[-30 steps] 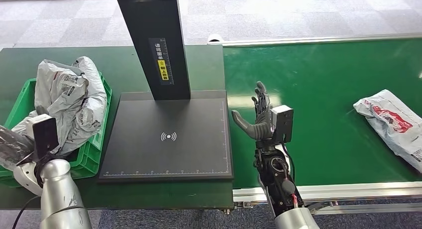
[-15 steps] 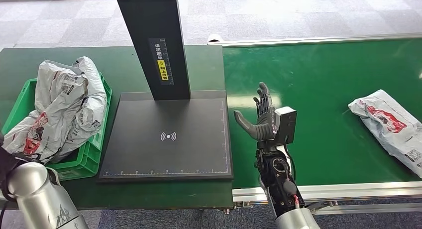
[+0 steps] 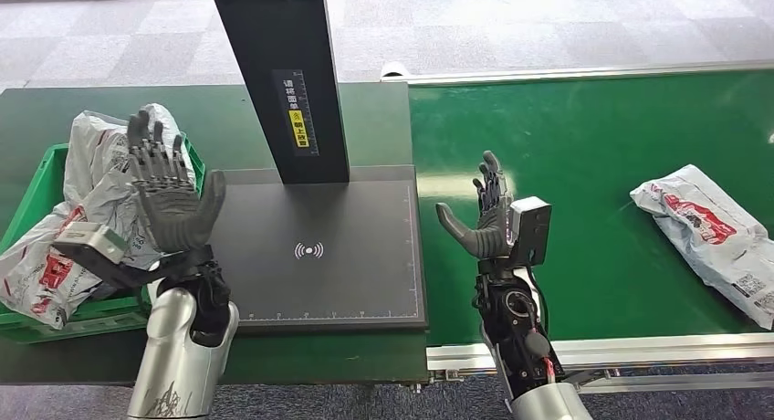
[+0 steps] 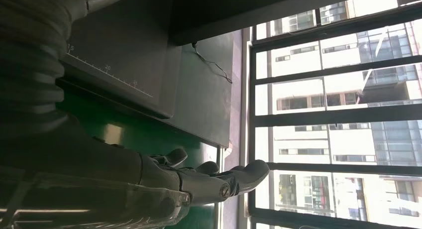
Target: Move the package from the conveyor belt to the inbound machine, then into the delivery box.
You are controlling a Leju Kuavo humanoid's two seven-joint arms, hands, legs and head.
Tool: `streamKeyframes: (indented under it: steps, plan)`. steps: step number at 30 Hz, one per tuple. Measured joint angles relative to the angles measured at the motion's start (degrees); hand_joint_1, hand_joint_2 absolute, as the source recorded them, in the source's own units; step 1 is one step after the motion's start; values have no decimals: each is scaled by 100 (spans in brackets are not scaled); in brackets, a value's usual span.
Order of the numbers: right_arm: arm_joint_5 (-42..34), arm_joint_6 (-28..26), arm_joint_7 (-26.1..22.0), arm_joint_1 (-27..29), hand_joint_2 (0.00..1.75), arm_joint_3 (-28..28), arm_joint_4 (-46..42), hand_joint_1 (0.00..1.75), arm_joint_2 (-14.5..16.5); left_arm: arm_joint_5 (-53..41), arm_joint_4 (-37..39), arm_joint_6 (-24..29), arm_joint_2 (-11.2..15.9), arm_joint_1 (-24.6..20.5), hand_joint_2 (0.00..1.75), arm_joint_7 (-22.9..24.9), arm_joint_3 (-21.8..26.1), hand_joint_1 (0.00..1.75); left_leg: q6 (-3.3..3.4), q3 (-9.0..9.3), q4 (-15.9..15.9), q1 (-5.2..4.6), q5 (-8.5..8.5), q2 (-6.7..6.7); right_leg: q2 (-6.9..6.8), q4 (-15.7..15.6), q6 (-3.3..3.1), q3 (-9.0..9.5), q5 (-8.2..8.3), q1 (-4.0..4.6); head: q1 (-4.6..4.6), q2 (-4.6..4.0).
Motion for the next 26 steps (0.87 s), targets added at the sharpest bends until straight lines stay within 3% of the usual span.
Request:
streamKeyframes:
  steps: [10,16,22,26]
  plan:
    - [12,95,-3,-31,175,6,44,0,-45,154,980,-403,127,-53,175,231,-576,0,0,-4,-1,1,-1,1,0,0,0,-4,-2,1,0,1]
    - [-422,687,177,-33,175,5,91,0,-76,239,1917,-487,107,-182,175,433,-834,0,0,-3,0,0,-1,1,0,0,0,-4,-1,0,0,0]
    - [-8,-37,769,-110,175,24,355,0,-308,145,2372,-268,90,-164,175,487,-929,0,1,-7,0,0,-2,-4,-2,0,1,-5,-2,0,0,0]
    - [61,-217,1054,-135,175,-28,562,0,-464,28,2375,-179,79,-92,175,608,-939,0,2,-8,0,0,-3,-5,-2,0,2,-5,-2,0,0,2]
